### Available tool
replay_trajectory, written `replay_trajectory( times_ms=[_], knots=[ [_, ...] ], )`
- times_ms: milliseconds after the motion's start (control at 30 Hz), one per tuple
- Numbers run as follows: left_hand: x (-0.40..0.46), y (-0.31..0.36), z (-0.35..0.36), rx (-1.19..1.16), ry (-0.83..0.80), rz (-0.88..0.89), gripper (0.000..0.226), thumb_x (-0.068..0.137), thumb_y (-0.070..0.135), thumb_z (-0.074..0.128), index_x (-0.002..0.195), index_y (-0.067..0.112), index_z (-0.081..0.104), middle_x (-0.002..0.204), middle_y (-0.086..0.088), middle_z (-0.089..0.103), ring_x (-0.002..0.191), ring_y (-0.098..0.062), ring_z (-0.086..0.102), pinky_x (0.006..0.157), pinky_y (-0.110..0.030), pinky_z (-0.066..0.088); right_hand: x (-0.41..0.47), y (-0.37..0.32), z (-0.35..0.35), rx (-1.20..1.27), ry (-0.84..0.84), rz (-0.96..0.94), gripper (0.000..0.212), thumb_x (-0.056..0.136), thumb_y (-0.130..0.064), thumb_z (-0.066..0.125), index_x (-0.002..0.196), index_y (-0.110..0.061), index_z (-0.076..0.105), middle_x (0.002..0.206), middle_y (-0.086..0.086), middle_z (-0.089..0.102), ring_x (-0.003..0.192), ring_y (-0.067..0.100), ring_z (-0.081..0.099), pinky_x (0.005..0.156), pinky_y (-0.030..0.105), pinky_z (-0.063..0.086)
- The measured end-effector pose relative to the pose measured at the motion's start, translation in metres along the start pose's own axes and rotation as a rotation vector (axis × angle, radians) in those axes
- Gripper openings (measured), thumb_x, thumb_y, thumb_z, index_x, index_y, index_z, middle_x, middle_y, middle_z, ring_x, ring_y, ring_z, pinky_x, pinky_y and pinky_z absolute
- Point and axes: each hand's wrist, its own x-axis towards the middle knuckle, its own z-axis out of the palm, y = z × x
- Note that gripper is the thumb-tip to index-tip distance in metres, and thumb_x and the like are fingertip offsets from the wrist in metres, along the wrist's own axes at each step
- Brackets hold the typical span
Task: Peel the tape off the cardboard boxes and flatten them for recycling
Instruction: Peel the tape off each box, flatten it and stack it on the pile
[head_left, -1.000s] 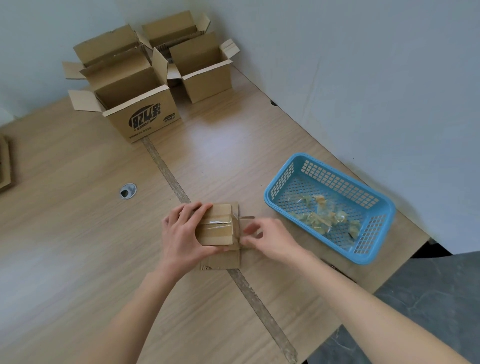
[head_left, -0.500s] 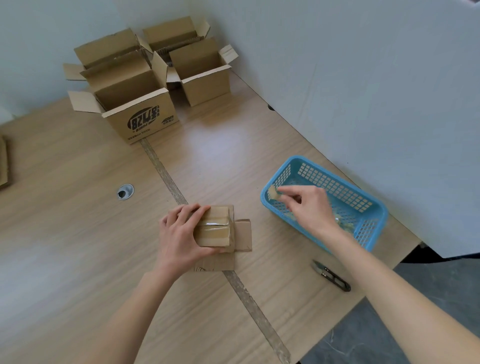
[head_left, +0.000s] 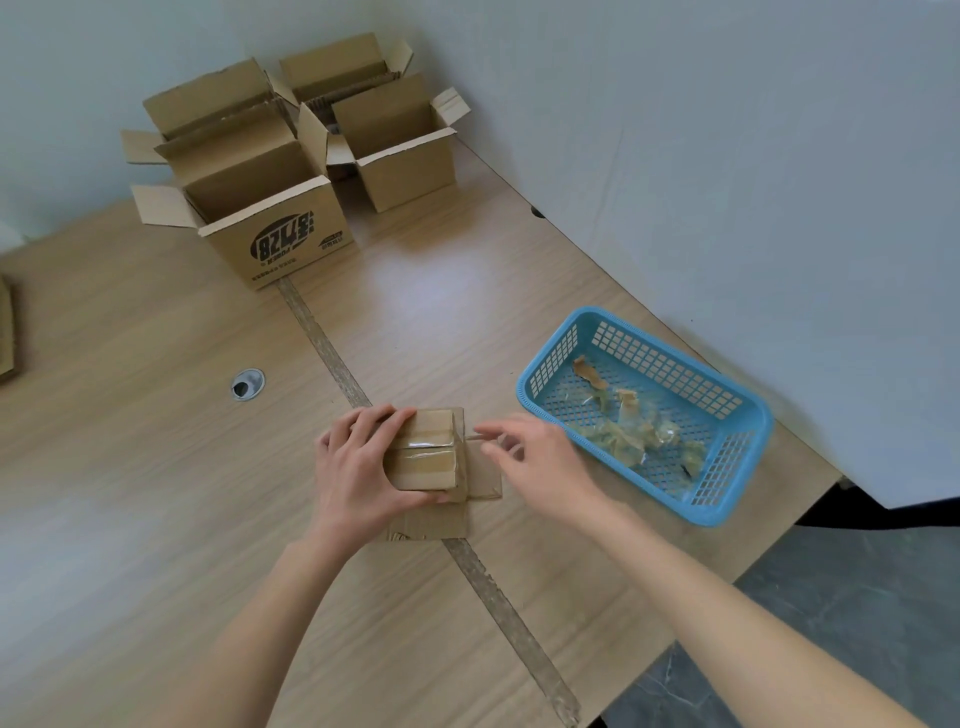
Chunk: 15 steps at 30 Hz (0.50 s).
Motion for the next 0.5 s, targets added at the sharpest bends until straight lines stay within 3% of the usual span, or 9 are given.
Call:
replay_trajectory(
  times_ms=[100, 200, 333, 500],
  knots=[
    [0.0, 0.0, 0.0, -0.006, 0.005, -0.009, 0.105, 0.05, 0.089, 0.064, 0.138, 0.032, 0.058, 0.135, 0.01, 0.054, 0.126, -0.023, 0.043, 0.1, -0.044, 0.032, 0.0, -0.007, 0.028, 0.295, -0.077, 0.111, 0.042, 0.097, -0.019, 0.065, 0.139, -0.024, 0.061, 0.123, -0.013, 0.069, 0.099, -0.007, 0.065, 0.092, 0.016, 0.052],
    [-0.001, -0.002, 0.0, -0.015, 0.019, -0.021, 0.105, 0.05, 0.089, 0.064, 0.137, 0.031, 0.059, 0.134, 0.009, 0.055, 0.125, -0.023, 0.044, 0.099, -0.043, 0.032, -0.004, -0.003, 0.034, 0.396, -0.055, 0.055, 0.049, 0.093, -0.009, 0.068, 0.14, -0.019, 0.06, 0.132, -0.004, 0.065, 0.113, -0.001, 0.065, 0.099, 0.019, 0.051],
    [-0.001, 0.0, 0.002, -0.014, 0.033, 0.002, 0.104, 0.052, 0.091, 0.063, 0.137, 0.031, 0.059, 0.134, 0.011, 0.054, 0.124, -0.023, 0.044, 0.098, -0.043, 0.032, -0.006, 0.007, 0.029, 0.356, -0.048, -0.032, 0.046, 0.087, -0.007, 0.077, 0.132, -0.01, 0.066, 0.13, 0.002, 0.068, 0.112, 0.007, 0.068, 0.099, 0.027, 0.055],
    [-0.001, 0.001, 0.002, -0.013, 0.035, -0.005, 0.106, 0.051, 0.092, 0.062, 0.137, 0.031, 0.059, 0.133, 0.011, 0.053, 0.124, -0.022, 0.045, 0.098, -0.04, 0.029, -0.005, 0.007, 0.026, 0.113, 0.075, -0.271, 0.026, 0.087, -0.012, 0.078, 0.112, -0.004, 0.077, 0.111, 0.006, 0.076, 0.098, 0.012, 0.072, 0.086, 0.02, 0.058]
  ],
)
